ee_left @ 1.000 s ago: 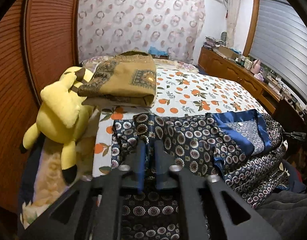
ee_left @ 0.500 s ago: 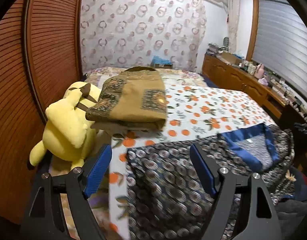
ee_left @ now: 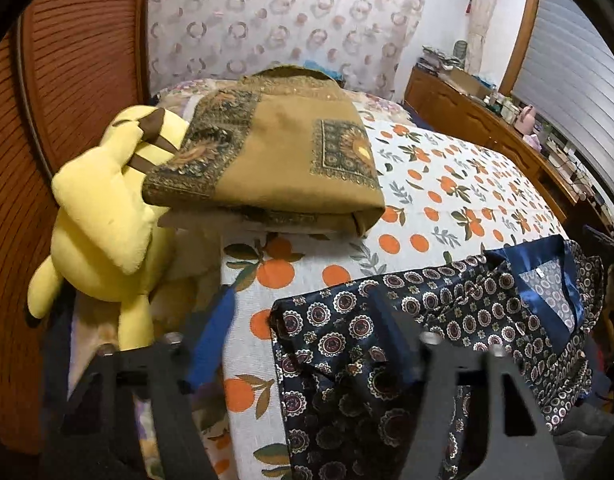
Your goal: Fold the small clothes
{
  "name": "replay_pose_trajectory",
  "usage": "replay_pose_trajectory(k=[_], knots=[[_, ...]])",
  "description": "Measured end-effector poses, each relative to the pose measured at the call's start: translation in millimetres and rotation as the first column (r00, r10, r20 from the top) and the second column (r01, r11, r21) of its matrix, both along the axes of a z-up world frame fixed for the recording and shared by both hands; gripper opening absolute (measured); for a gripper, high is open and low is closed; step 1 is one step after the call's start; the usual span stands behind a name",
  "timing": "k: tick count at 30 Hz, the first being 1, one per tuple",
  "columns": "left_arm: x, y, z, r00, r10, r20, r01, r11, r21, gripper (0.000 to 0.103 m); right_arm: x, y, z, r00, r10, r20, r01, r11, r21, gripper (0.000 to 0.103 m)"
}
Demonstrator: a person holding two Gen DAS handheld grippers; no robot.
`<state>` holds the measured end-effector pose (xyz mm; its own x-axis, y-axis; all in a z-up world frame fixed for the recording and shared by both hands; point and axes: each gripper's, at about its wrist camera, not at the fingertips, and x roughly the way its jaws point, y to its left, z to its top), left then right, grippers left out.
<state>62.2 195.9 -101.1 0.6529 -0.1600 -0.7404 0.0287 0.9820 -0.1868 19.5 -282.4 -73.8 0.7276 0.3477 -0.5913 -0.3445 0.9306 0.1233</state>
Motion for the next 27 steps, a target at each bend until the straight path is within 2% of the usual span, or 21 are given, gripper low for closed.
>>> replay_pose_trajectory(k=[1, 4, 8, 18, 20, 22, 23, 25, 27], knots=[[2, 1, -2, 1.0, -0.001, -0.009, 0.001, 1.0, -0.007, 0.053, 2, 2, -2, 1.0, 0.004, -0.009, -0.004, 1.0, -0.012, 0.061], [8, 4, -8, 0.999, 0.006, -0.037, -0.006, 1.0, 0.0, 0.043, 11, 9, -7, 0.999, 0.012, -0.046, -0.014, 0.999, -0.046, 0.061], [12, 5, -21, 0.997, 0.015, -0.079, -0.013, 1.0, 0.015, 0.042, 23, 18, -14, 0.996, 0.025, -0.088, -0.032, 0.996, -0.081, 0.061], [8, -9, -22, 0.997, -0.024, -0.076, 0.032, 0.995, 0.093, 0.042, 39, 33, -34, 0.984, 0.06, -0.165, -0.081, 0.989, -0.122, 0.061], [8, -11, -22, 0.996, -0.033, -0.077, 0.041, 0.994, 0.106, 0.041, 37, 35, -34, 0.986, 0.063, -0.153, -0.084, 0.988, -0.131, 0.06], [7, -14, -21, 0.996, -0.053, -0.076, 0.061, 0.993, 0.103, 0.02, 38, 36, -34, 0.986, 0.068, -0.151, -0.088, 0.988, -0.129, 0.052], [7, -16, -21, 0.994, -0.07, -0.081, 0.077, 0.993, 0.087, 0.013, 38, 36, -34, 0.985, 0.077, -0.152, -0.096, 0.988, -0.122, 0.047], [5, -20, -20, 0.994, -0.081, -0.078, 0.088, 0.992, 0.089, 0.006, 33, 39, -35, 0.983, 0.099, -0.156, -0.119, 0.985, -0.122, 0.029], [2, -23, -18, 0.994, -0.087, -0.066, 0.093, 0.993, 0.08, 0.004, 27, 43, -35, 0.978, 0.13, -0.163, -0.151, 0.981, -0.121, 0.016]])
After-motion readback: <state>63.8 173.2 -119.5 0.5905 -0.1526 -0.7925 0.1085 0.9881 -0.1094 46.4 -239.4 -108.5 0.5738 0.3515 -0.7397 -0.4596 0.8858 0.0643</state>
